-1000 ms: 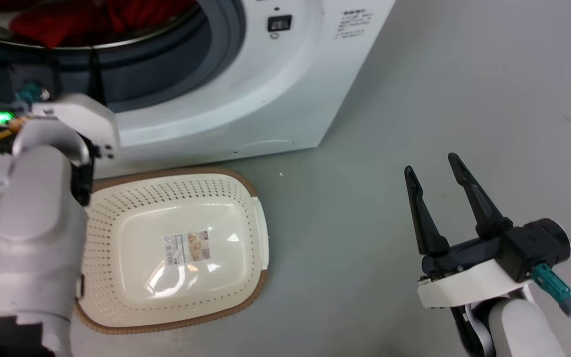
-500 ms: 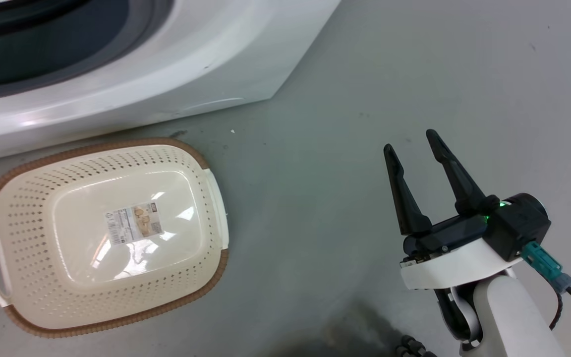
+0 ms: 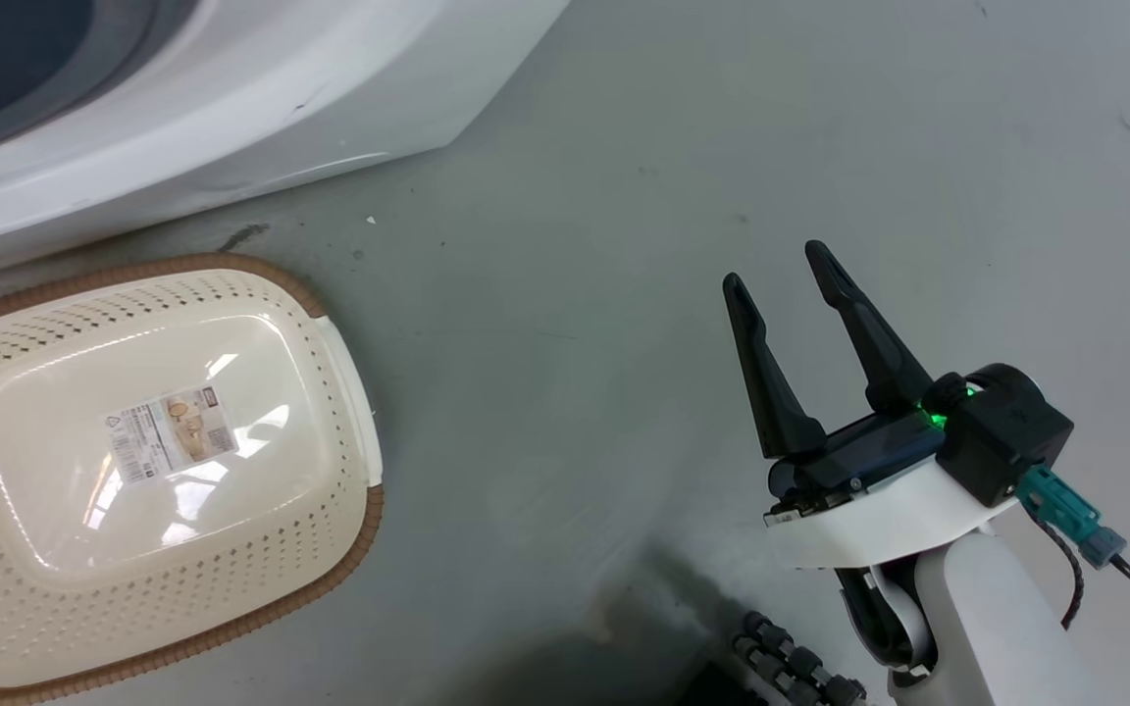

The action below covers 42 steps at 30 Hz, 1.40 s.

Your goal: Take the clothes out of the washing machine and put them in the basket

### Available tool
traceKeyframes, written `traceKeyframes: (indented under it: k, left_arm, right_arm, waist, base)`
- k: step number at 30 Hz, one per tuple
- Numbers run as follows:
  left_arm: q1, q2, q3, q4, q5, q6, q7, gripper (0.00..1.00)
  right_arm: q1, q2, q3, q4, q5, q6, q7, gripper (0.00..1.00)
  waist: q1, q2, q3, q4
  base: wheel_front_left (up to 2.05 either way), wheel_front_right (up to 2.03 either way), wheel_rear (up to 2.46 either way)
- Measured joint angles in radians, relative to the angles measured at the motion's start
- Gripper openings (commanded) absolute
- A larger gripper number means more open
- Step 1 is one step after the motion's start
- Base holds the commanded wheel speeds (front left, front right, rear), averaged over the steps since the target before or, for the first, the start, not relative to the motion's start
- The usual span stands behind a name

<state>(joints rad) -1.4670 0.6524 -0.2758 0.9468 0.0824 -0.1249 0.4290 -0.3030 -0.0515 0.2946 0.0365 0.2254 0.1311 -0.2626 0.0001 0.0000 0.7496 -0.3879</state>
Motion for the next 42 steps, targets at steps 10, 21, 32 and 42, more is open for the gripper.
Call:
traceKeyframes:
  k: [10, 21, 32, 42]
  left_arm:
    - [0.010, 0.045, -0.073, -0.021, -0.036, -0.004, 0.204, 0.00]
    - [0.135, 0.057, -0.029, -0.240, -0.110, 0.095, 0.074, 0.00]
    - [0.333, -0.045, 0.093, -0.245, -0.255, 0.218, -0.352, 0.00]
    - [0.512, -0.167, 0.170, -0.128, -0.385, 0.222, -0.647, 0.00]
  right_arm:
    - [-0.010, 0.000, 0.012, -0.002, 0.034, 0.000, 0.000, 1.00]
    - [-0.010, 0.000, -0.010, 0.007, 0.031, 0.000, 0.000, 1.00]
    - [0.025, 0.000, -0.054, 0.035, -0.007, 0.000, -0.001, 1.00]
    - [0.103, 0.001, -0.100, 0.069, -0.044, 0.000, 0.001, 1.00]
  waist:
    - [0.0000, 0.0000, 0.027, -0.025]
    - [-0.0001, 0.0000, -0.019, -0.014]
    - [-0.0002, 0.0000, -0.145, 0.006]
    - [-0.0003, 0.0000, -0.312, 0.037]
  base:
    - [0.00, 0.00, 0.00]
    - [0.00, 0.00, 0.00]
    - [0.00, 0.00, 0.00]
    - [0.00, 0.00, 0.00]
